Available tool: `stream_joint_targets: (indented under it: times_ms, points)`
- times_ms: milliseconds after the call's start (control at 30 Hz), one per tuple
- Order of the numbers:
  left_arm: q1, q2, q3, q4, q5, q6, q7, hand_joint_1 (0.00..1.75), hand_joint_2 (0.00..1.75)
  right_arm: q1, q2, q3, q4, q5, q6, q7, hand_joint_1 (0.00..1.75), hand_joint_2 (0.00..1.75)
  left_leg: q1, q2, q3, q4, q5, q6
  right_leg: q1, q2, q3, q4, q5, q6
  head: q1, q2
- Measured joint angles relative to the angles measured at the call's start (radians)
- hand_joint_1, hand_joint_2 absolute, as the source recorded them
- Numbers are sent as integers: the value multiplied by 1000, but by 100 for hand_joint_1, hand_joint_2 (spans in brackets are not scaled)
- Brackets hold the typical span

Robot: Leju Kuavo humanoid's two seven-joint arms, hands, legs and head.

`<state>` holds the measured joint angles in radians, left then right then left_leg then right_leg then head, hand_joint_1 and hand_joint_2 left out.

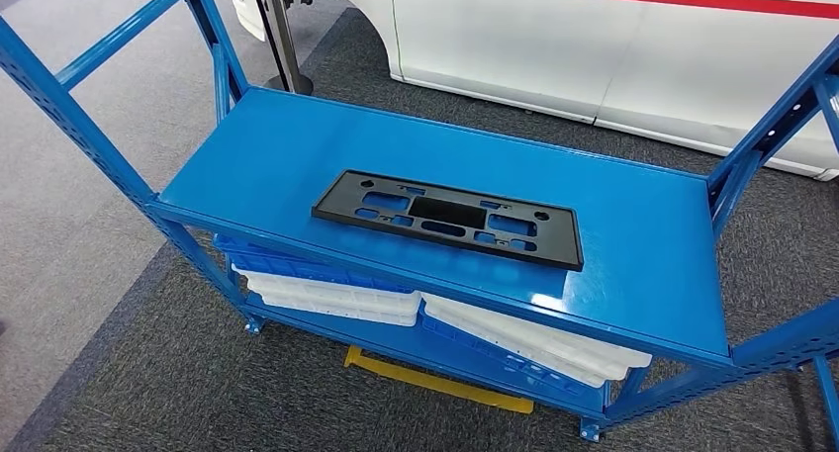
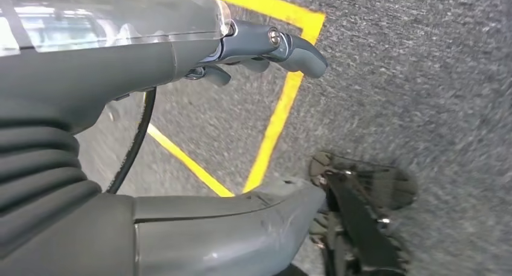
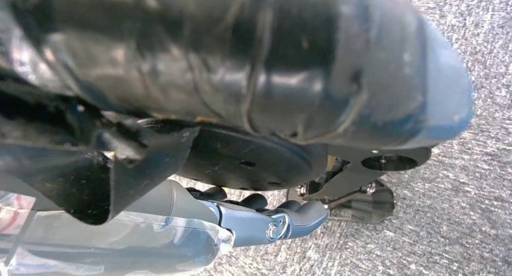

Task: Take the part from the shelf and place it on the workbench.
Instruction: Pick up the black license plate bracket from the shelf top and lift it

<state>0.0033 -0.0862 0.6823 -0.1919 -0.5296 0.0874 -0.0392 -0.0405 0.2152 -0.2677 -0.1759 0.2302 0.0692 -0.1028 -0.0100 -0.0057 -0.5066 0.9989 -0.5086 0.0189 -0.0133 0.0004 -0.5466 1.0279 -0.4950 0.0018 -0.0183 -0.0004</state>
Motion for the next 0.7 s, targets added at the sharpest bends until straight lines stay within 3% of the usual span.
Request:
stream_joint_targets:
  times_ms: [433,700]
  points:
    - [-4,0,-89,0,-142,-7,2,0,175,-7,0,19,0,9,6,28,0,0,0,0,0,0,0,0,0,0,0,0,0,0,0,0]
    - [-5,-1,-100,0,-150,4,-12,0,175,-10,2,20,0,7,-7,39,0,0,0,0,0,0,0,0,0,0,0,0,0,0,0,0]
